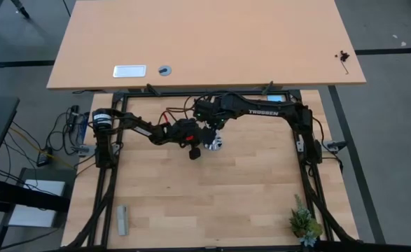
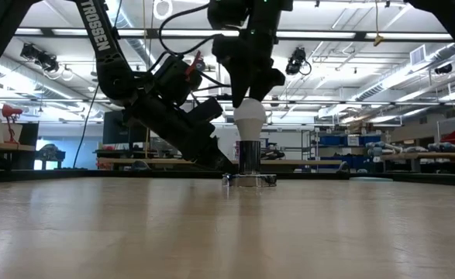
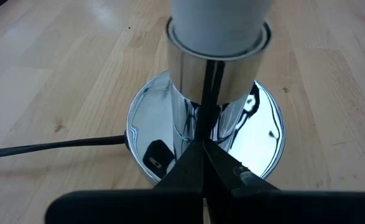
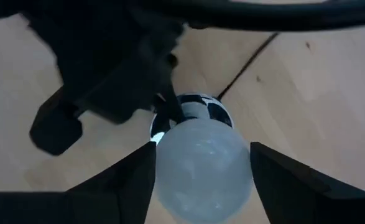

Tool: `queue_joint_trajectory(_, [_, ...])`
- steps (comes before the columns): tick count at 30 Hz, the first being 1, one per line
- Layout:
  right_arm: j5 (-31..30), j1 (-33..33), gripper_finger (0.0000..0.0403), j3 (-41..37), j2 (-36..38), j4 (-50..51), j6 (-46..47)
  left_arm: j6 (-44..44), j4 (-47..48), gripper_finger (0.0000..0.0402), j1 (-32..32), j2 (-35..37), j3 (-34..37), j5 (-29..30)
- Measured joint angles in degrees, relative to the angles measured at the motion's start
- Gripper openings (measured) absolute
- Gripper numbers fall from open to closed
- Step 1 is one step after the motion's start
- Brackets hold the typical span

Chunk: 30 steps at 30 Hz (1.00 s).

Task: Screw lightbulb
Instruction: Insert the lightbulb into the lamp socket

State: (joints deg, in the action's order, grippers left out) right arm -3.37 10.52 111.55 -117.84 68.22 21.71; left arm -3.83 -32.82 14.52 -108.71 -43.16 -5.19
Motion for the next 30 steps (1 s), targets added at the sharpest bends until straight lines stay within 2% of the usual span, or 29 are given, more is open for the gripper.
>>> queue_joint_trajectory(7, [2.36, 0.0, 0.0289, 6.07, -0.47, 3.17, -9.87, 0.01, 0.0, 0.0, 0.0, 0.0, 0.0, 0.02])
queue_joint_trajectory(14, [2.29, -0.26, 0.0298, 8.24, -0.33, 7.49, -40.44, 0.03, 0.0, 0.0, 0.0, 0.02, 0.0, 0.0])
queue_joint_trajectory(17, [1.48, -0.26, 0.0291, 6.21, -0.26, 6.15, -47.56, 0.04, 0.02, 0.0, 0.0, 0.02, 0.0, 0.02])
queue_joint_trajectory(25, [1.22, 0.07, 0.0267, 0.91, -0.03, 1.67, -47.69, 0.04, 0.07, 0.0, 0.0, 0.02, 0.0, 0.02])
queue_joint_trajectory(27, [0.95, 0.06, 0.0258, 0.65, 0.04, 1.54, -43.43, 0.04, 0.07, 0.0, 0.0, 0.02, 0.0, 0.02])
queue_joint_trajectory(30, [0.84, 0.41, 0.0244, 0.65, 0.04, 1.47, -31.95, 0.04, 0.07, 0.0, 0.0, 0.01, 0.0, 0.0])
